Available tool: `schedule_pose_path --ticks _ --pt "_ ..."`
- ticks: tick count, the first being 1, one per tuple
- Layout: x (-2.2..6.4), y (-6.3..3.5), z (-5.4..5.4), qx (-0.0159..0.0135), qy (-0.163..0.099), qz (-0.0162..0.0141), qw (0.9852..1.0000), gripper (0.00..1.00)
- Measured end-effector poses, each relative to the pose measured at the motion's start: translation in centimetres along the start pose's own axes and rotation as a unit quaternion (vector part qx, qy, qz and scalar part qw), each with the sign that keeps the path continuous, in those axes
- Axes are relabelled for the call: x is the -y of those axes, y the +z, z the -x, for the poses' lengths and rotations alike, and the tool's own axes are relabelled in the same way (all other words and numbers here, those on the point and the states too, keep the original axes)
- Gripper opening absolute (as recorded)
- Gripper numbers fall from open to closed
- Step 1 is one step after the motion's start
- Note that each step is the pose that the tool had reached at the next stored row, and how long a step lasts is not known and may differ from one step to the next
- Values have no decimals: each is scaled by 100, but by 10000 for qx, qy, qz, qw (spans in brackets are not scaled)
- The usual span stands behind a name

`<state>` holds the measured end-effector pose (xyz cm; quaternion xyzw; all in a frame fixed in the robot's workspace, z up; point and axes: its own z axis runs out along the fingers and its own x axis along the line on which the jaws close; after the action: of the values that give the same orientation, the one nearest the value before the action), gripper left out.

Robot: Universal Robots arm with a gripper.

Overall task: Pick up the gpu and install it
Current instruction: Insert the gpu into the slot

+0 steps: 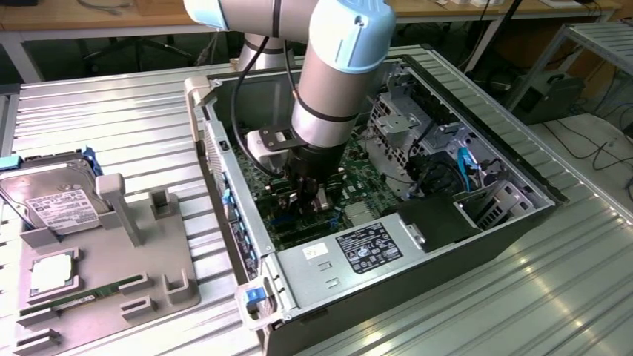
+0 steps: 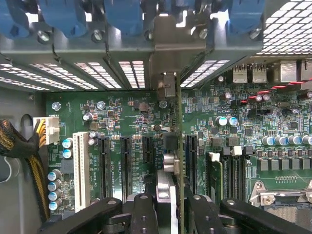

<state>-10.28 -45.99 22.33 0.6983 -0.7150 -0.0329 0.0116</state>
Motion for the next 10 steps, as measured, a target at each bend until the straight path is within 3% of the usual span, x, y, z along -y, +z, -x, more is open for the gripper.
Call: schedule_pose_path --ticks 10 --pt "0 2 0 2 0 -1 10000 29"
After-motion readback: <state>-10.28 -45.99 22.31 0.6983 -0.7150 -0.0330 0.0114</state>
